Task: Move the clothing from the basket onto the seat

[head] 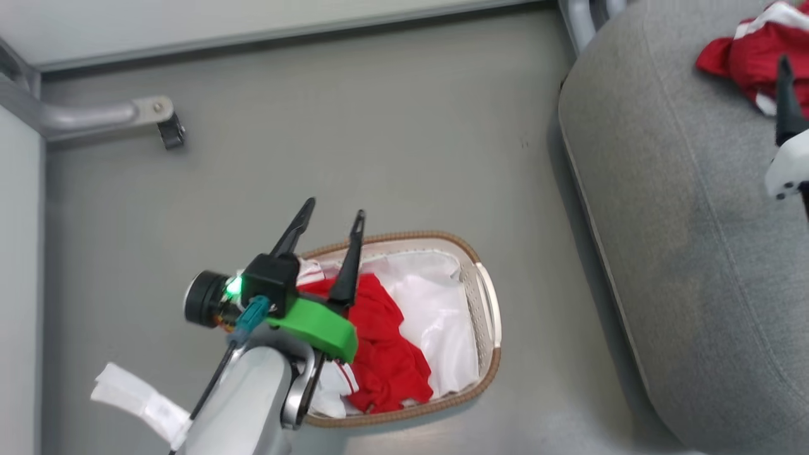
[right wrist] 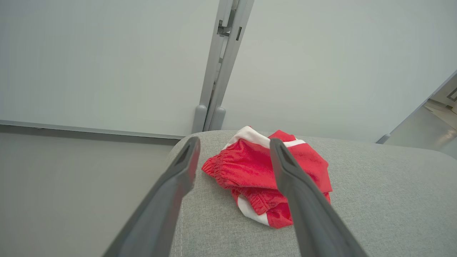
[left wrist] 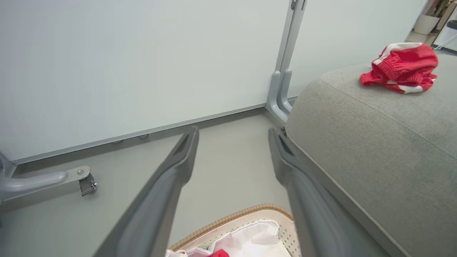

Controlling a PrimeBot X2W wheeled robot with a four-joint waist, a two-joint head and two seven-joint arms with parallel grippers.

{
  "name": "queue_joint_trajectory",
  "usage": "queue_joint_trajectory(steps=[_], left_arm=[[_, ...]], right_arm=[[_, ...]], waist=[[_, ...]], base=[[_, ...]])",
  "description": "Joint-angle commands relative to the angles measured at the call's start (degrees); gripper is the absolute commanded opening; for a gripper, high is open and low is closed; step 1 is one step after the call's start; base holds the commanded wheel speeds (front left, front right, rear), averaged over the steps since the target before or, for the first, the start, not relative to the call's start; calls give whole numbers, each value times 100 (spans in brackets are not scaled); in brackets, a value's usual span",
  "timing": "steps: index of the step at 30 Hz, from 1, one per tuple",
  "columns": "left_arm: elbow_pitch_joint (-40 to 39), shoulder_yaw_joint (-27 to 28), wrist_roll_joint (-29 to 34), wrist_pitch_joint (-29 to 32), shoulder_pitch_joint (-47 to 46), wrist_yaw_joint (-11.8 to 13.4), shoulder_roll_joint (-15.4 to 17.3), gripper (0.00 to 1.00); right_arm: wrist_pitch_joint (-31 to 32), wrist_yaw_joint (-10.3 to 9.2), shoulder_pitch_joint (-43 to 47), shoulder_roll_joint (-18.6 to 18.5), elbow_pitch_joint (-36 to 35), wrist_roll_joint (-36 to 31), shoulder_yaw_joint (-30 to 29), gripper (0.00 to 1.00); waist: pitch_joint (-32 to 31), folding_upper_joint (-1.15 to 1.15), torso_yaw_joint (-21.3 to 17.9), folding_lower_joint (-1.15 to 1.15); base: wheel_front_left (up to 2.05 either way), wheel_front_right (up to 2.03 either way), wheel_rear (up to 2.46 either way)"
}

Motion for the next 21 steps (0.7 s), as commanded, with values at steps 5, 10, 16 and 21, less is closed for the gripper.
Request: queue_joint_trajectory(steps=[5,10,16,21], left_arm=[[-78,594,-47,-3,601,126,44,100],[-195,1055,-23,-3,1164,178,29,100],[-314,1487,7,-3,1827,154,-17,100],[-403,1687,62,-3,2225,71,-67,100]], right_arm=[[-24,-8,836,420,-512,45,-122,100],[-28,-8,1786,872,-1255,-125,-325,100],[-30,-8,2988,1536,-2210,-410,-657,100],[-31,-8,3856,2021,-2775,-682,-737,100]], waist=[[-1013,0,352,0],[-1298,0,527,0],[-1558,0,653,0],[-1744,0,679,0]], base=[[0,0,0],[0,0,0],[0,0,0],[0,0,0]])
